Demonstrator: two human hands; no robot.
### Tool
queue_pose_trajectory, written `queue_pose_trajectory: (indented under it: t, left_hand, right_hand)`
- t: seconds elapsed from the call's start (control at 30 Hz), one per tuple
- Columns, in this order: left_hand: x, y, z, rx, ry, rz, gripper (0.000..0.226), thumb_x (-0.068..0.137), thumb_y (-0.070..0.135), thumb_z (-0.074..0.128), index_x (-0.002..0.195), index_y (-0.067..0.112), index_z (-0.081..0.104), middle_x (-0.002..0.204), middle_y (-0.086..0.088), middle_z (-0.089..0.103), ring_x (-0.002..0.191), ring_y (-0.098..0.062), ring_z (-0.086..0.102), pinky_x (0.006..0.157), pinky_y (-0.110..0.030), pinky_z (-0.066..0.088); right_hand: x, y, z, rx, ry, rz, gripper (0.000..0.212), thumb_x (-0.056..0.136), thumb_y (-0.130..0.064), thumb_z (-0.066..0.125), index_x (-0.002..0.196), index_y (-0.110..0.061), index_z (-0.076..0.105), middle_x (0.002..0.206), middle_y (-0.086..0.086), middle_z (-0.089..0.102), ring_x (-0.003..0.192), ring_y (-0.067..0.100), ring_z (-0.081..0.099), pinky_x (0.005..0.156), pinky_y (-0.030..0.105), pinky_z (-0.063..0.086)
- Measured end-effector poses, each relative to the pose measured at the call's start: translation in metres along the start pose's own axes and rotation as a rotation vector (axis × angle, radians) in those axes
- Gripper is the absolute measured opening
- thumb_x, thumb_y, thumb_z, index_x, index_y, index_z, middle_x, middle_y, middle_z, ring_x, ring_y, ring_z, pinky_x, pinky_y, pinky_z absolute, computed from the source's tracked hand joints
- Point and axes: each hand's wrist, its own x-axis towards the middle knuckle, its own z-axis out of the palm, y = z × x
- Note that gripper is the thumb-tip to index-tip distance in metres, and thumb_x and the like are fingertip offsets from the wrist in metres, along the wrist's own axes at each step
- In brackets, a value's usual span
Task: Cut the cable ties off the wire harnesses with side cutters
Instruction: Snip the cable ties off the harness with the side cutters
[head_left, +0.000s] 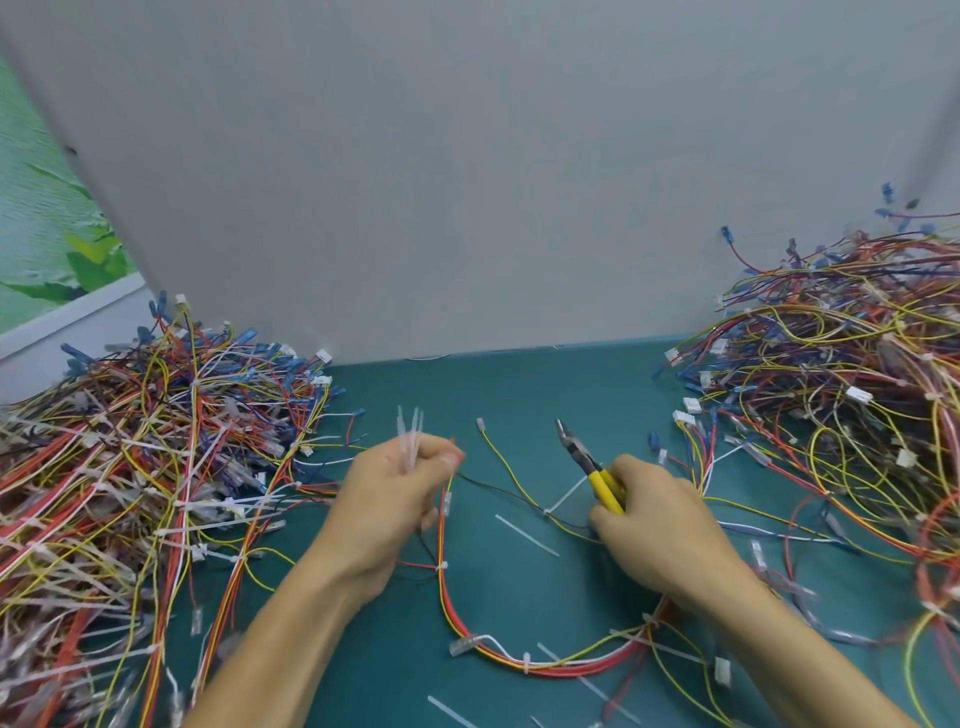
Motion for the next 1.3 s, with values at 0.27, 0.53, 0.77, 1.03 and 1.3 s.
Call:
queue_pose_trajectory:
  t: [0.27,0.53,0.77,1.03,1.3]
  left_hand:
    - [0.021,0.003,0.069,1.114,-0.276,0.153,0.022,0.085,0.036,0.063,0.085,0.016,0.071,0.09,-0.01,0.069,0.09,-0.027,0.06,0.073,-0.028,0.045]
    - [0.038,0.022,0.088,1.43,-0.464,0.063,0.057,0.073,0.065,0.064,0.058,0.014,0.046,0.06,-0.002,0.047,0.059,-0.02,0.049,0.048,-0.028,0.033]
    - [0.047,0.028,0.07,1.34,-0.715,0.183,0.021,0.075,0.038,0.077,0.088,0.022,0.073,0.085,0.005,0.07,0.081,-0.014,0.059,0.062,-0.024,0.045]
    - [0.016,-0.007,0.052,0.997,-0.334,0.699,0.018,0.085,0.028,0.067,0.087,0.012,0.073,0.083,-0.006,0.066,0.08,-0.024,0.062,0.07,-0.027,0.041]
    - [-0.003,-0.029,0.047,0.785,-0.125,0.606,0.019,0.074,0.018,0.079,0.069,0.006,0.066,0.069,-0.008,0.061,0.066,-0.024,0.057,0.06,-0.025,0.037]
  right_hand:
    - [0.003,0.002,-0.002,0.084,-0.032,0.061,0.012,0.081,-0.022,0.053,0.076,-0.016,0.044,0.073,0.005,0.053,0.08,0.031,0.053,0.056,0.033,0.032]
    - [0.004,0.006,-0.004,0.165,-0.069,0.099,0.014,0.079,-0.027,0.055,0.077,-0.018,0.044,0.079,0.007,0.056,0.08,0.03,0.055,0.054,0.032,0.033]
    - [0.004,0.004,-0.004,0.154,-0.078,0.103,0.012,0.08,-0.025,0.054,0.077,-0.017,0.045,0.077,0.006,0.056,0.078,0.026,0.054,0.054,0.031,0.034]
    - [0.002,0.003,-0.005,0.428,-0.081,0.145,0.019,0.074,-0.021,0.073,0.08,-0.012,0.058,0.07,0.005,0.059,0.065,0.022,0.053,0.063,0.036,0.047]
    - [-0.006,-0.001,0.0,0.509,-0.152,0.039,0.015,0.073,-0.015,0.075,0.081,-0.014,0.062,0.082,0.014,0.069,0.078,0.035,0.064,0.079,0.05,0.055]
